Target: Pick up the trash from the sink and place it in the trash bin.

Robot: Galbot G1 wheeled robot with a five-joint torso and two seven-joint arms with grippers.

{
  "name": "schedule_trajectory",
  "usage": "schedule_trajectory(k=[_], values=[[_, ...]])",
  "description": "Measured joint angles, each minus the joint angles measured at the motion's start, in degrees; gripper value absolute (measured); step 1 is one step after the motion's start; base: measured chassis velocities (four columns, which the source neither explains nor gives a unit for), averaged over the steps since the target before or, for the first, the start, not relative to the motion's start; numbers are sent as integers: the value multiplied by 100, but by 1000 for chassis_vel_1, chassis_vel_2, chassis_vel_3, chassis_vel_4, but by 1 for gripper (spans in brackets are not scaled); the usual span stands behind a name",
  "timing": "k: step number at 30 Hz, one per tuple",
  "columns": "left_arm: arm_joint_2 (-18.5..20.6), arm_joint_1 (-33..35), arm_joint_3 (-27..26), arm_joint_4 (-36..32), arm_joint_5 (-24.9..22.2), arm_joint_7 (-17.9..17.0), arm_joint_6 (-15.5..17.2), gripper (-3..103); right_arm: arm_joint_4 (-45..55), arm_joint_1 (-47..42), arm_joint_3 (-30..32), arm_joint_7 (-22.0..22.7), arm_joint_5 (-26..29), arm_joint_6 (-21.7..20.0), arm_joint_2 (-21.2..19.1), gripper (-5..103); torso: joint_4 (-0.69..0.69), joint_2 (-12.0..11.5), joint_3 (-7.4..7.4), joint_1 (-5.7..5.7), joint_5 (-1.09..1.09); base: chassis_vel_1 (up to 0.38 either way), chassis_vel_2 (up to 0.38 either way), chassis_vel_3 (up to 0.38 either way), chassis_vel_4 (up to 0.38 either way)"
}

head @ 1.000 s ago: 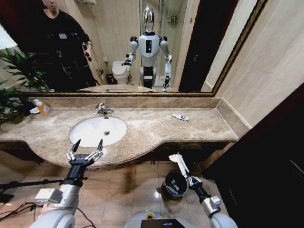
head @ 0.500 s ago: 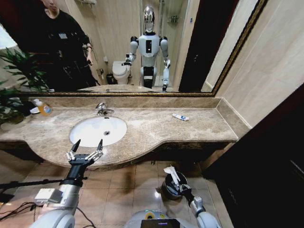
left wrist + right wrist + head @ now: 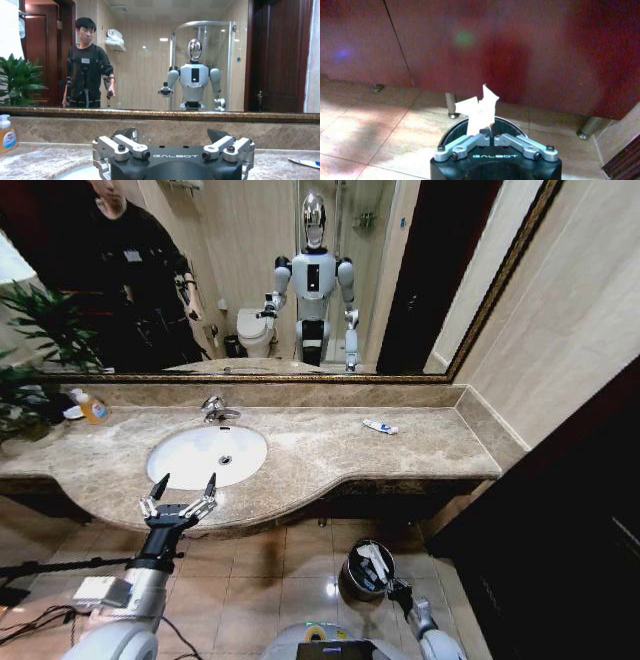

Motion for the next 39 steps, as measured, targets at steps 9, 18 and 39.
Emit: schedule_trajectory(k=[9,18,39], values=[[0,0,0,0,0,0,0,100,-57,23,0,6,9,51,-5,0,0,0,0,0,0,0,0,0,0],[0,0,0,0,0,0,0,100,17,9,-10,123,-43,80,59,20,0,0,0,0,-1,0,0,0,0],[0,0,0,0,0,0,0,100,-18,-61,-19,139,-78,223,58,100,0,0,0,0,-1,0,0,0,0]])
